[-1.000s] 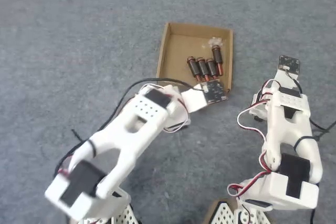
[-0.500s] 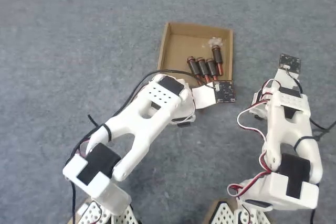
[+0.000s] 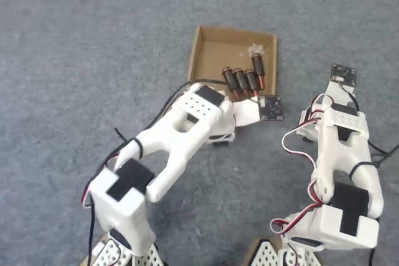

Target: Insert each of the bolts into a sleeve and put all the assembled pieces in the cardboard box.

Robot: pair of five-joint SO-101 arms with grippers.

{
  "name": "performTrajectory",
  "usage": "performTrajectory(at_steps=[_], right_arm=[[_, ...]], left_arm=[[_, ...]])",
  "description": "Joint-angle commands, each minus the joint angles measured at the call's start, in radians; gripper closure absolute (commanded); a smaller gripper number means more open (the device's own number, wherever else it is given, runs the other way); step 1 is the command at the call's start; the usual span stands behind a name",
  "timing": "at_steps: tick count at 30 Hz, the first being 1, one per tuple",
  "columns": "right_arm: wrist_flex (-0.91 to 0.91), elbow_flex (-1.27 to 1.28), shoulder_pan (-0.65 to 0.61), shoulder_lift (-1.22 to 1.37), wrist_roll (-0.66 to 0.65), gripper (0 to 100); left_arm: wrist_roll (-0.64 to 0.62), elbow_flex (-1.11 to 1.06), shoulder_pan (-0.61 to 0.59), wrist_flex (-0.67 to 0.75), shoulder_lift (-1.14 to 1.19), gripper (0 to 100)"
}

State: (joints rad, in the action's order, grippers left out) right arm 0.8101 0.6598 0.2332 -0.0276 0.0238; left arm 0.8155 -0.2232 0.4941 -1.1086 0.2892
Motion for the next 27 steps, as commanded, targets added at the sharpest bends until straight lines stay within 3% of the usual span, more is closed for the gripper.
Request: performTrajectory(at_steps=[1, 11, 15, 20, 27], right_arm=[[-0.018, -0.055, 0.005, -0.004, -0.021, 99.2], [-0.016, -0.101, 0.007, 0.059, -0.025, 99.2], [-0.008, -0.112, 0.007, 0.071, -0.025, 99.2], [-0.007, -0.114, 0.007, 0.073, -0.025, 99.2], [-0.01, -0.114, 0.005, 0.073, -0.025, 99.2]], left_arm=[[0.014, 0.142, 0.005, -0.006, 0.061, 82], [0.023, 0.453, 0.0, -0.132, 0.322, 82], [0.021, 0.562, -0.002, -0.212, 0.391, 87], [0.014, 0.593, 0.005, -0.233, 0.42, 91], [-0.115, 0.59, 0.029, -0.292, 0.43, 94]])
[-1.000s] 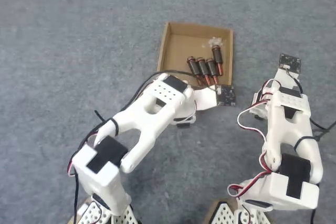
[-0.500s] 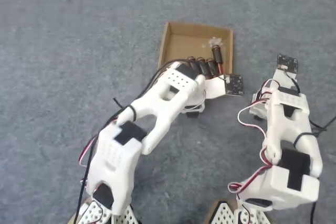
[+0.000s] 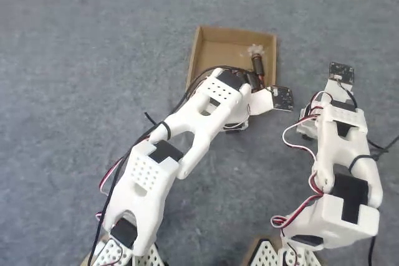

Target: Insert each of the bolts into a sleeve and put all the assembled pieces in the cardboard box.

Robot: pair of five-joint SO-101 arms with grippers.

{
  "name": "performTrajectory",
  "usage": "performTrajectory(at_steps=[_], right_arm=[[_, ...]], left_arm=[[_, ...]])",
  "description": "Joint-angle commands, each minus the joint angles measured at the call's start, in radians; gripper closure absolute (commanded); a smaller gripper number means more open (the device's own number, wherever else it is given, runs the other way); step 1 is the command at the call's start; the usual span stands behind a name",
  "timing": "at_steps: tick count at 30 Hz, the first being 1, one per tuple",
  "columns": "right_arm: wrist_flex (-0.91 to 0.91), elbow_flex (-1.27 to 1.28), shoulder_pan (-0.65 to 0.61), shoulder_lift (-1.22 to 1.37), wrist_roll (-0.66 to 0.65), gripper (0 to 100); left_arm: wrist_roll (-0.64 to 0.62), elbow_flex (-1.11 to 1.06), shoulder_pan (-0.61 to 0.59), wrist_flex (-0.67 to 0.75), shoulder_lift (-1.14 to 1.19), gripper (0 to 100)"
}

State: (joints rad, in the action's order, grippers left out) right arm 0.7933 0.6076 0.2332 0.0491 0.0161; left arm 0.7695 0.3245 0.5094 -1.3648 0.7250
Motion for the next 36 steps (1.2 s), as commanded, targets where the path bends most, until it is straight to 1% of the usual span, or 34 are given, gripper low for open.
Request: performTrajectory(at_steps=[1, 9, 11, 13, 19, 22, 25, 32, 36], right_arm=[[0.007, -0.061, 0.005, -0.004, -0.017, 99.2], [0.005, -0.061, 0.005, -0.004, -0.017, 99.2], [0.008, -0.061, 0.007, -0.004, -0.017, 99.2], [0.01, -0.061, 0.01, -0.004, -0.017, 99.2], [0.012, -0.058, 0.01, -0.004, -0.017, 99.2], [0.012, -0.058, 0.01, -0.004, -0.017, 99.2], [0.012, -0.058, 0.01, -0.004, -0.017, 99.2], [0.007, -0.058, 0.007, -0.004, -0.017, 99.2], [0.007, -0.058, 0.005, -0.004, -0.017, 99.2]], left_arm=[[-0.097, 0.042, 0.021, -0.046, -0.006, 94], [-0.465, 0.039, 0.081, -0.13, -0.005, 97], [-0.532, 0.038, 0.091, -0.141, -0.005, 99], [-0.571, 0.01, 0.089, -0.137, -0.015, 99], [-0.574, -0.01, 0.048, -0.141, -0.02, 99], [-0.574, -0.012, 0.006, -0.141, -0.063, 99], [-0.572, -0.065, -0.034, -0.127, -0.137, 99], [-0.572, -0.36, -0.097, 0.057, -0.358, 99], [-0.577, -0.513, -0.117, 0.137, -0.466, 99]])
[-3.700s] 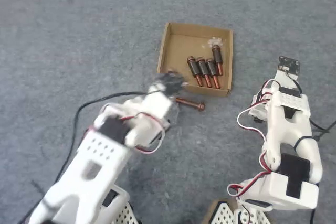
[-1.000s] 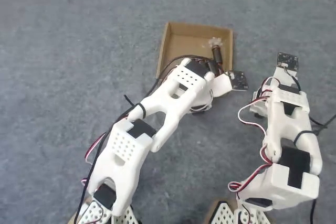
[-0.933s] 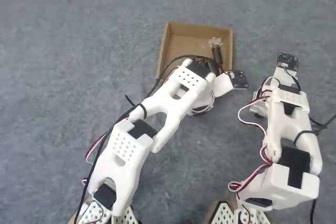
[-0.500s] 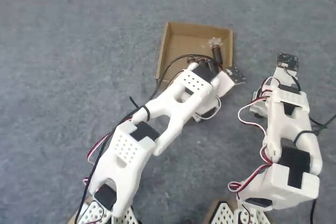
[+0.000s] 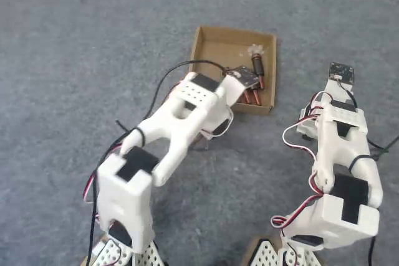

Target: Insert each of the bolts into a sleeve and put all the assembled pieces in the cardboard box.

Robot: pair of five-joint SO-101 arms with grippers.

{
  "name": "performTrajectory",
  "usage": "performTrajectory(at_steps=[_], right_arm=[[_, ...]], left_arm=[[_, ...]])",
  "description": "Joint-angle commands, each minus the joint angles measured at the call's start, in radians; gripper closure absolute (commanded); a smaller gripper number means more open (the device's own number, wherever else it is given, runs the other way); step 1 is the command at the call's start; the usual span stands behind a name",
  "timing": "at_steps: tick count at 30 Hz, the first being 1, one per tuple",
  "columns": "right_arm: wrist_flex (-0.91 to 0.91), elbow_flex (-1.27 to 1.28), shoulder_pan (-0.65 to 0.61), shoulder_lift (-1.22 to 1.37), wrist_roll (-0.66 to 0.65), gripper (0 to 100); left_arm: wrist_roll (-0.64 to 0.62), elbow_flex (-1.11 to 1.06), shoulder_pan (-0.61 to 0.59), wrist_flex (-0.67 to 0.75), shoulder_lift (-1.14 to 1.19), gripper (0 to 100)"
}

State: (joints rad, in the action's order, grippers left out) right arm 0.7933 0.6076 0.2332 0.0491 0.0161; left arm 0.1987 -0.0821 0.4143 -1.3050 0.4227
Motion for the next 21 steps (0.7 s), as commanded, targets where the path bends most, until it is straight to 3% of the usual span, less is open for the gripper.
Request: performTrajectory(at_steps=[1, 10, 15, 21], right_arm=[[0.007, -0.058, 0.005, -0.004, -0.017, 99.2], [0.012, -0.058, 0.005, -0.004, -0.017, 99.2], [0.012, -0.057, 0.005, -0.004, -0.017, 99.2], [0.013, -0.057, 0.005, -0.004, -0.017, 99.2]], left_arm=[[-0.008, -0.137, -0.026, 0.091, -0.183, 99], [-0.021, -0.334, -0.146, 0.183, -0.315, 99], [-0.153, -0.456, -0.229, 0.287, -0.425, 99], [-0.212, -0.575, -0.305, 0.393, -0.502, 99]])
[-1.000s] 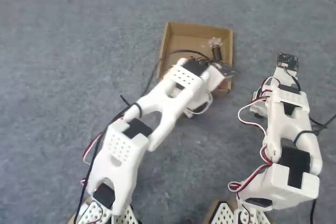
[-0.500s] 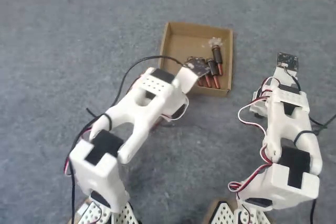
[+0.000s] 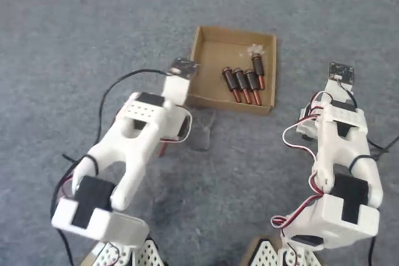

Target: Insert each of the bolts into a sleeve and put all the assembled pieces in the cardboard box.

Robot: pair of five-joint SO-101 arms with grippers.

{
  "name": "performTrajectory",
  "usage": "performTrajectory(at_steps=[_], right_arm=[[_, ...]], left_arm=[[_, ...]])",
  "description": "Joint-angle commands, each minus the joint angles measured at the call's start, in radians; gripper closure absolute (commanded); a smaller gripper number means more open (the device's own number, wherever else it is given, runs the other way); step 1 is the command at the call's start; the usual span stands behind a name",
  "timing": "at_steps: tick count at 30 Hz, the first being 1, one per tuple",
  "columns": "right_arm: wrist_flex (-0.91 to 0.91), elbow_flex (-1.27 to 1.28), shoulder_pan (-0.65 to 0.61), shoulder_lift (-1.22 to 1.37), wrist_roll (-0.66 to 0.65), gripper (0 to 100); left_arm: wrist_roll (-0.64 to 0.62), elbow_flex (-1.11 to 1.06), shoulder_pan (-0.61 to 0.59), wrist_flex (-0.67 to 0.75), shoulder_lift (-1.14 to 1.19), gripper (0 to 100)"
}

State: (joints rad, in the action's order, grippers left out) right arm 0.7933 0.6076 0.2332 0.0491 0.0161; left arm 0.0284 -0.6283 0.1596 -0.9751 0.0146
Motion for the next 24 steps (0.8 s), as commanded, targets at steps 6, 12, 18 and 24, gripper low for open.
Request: performTrajectory(at_steps=[6, 12, 18, 24], right_arm=[[0.013, -0.057, 0.005, -0.004, -0.015, 99.2], [0.039, -0.057, 0.008, -0.01, -0.012, 99.2], [0.054, -0.063, 0.016, -0.013, -0.009, 99.2], [0.26, -0.184, 0.022, -0.079, -0.006, 99.2]], left_arm=[[-0.14, -0.042, -0.175, 0.107, -0.095, 99], [-0.144, -0.044, -0.21, 0.14, -0.095, 99], [-0.144, -0.045, -0.21, 0.173, -0.095, 99], [-0.146, -0.071, -0.238, 0.236, -0.104, 99]])
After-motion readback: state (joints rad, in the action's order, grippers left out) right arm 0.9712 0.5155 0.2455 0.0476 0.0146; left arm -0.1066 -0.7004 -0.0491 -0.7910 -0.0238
